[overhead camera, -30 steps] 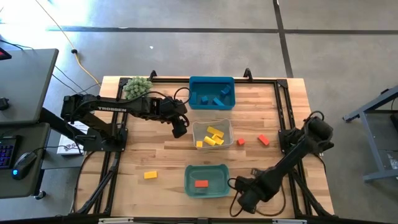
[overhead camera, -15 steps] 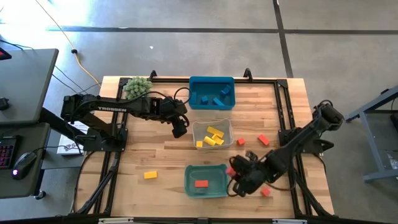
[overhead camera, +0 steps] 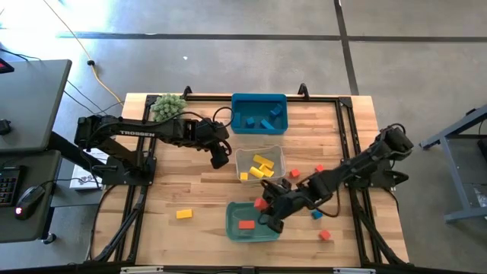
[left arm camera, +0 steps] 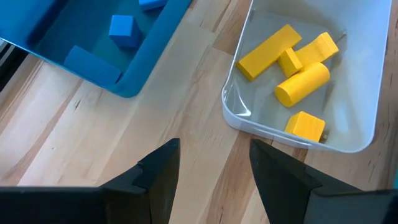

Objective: Sort & place blocks by color
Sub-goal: Put the orange block into the green bin

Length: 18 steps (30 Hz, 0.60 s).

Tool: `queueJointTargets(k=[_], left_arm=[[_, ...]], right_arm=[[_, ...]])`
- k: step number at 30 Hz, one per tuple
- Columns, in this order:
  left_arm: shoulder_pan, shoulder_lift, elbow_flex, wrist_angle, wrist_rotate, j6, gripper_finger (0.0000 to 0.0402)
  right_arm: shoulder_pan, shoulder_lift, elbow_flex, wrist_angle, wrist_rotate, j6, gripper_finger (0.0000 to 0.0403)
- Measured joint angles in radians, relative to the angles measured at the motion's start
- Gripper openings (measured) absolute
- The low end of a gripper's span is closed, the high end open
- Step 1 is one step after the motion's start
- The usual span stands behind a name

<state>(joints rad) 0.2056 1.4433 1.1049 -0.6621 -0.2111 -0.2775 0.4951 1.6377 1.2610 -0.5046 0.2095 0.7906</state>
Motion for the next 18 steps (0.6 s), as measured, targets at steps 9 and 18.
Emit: queueJointTargets(k=[9, 18], left_arm=[[0.000, 0.000, 0.000, 0.000, 0.000, 0.000, 0.0184], [0.000, 0.000, 0.000, 0.000, 0.000, 0.000, 0.0184]], right_arm=[[-0.007, 0.108, 0.000, 0.010, -0.121, -0.010, 0.0102], [-0.007, 0.160, 0.000, 0.009, -0.175, -0.006, 0.0102]])
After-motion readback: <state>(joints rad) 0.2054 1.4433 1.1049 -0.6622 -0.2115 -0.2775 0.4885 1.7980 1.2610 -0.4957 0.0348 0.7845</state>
